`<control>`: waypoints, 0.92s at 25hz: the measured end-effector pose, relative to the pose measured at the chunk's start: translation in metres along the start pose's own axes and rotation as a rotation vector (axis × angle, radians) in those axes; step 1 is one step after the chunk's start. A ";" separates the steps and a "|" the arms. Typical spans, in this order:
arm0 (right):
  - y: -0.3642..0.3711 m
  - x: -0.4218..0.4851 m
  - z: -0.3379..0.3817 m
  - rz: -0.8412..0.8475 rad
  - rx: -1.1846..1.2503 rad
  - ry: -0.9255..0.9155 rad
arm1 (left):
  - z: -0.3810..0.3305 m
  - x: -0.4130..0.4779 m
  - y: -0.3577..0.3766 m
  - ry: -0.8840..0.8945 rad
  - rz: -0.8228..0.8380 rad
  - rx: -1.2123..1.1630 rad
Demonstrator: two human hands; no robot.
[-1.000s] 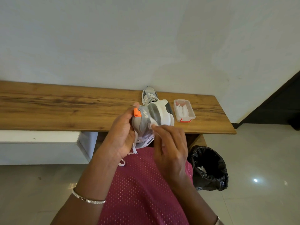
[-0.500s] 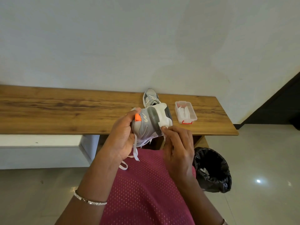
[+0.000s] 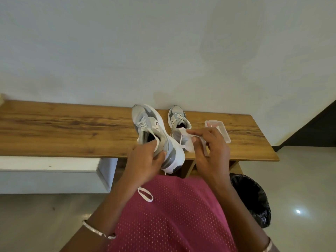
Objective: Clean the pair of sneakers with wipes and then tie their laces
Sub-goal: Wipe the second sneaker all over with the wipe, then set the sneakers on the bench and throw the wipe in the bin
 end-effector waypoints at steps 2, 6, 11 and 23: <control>0.022 0.016 0.007 0.065 0.022 -0.051 | 0.003 -0.004 0.005 0.051 0.012 0.131; 0.077 0.020 0.008 0.288 -0.053 -0.202 | 0.015 -0.012 0.015 0.006 0.058 0.226; 0.104 -0.014 -0.021 0.382 -0.159 -0.297 | 0.012 -0.022 0.021 0.011 0.068 0.354; 0.113 -0.017 -0.049 0.213 -0.027 -0.093 | 0.023 0.011 0.046 0.100 0.042 0.426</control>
Point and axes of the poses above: each hand's wrist, its own x-axis towards the middle knuckle, its own y-axis out of the palm, z = x × y, the point moved 9 cm from there along x, towards the middle knuckle, and after that the axes turned 1 degree about y, right-handed, at the moved point
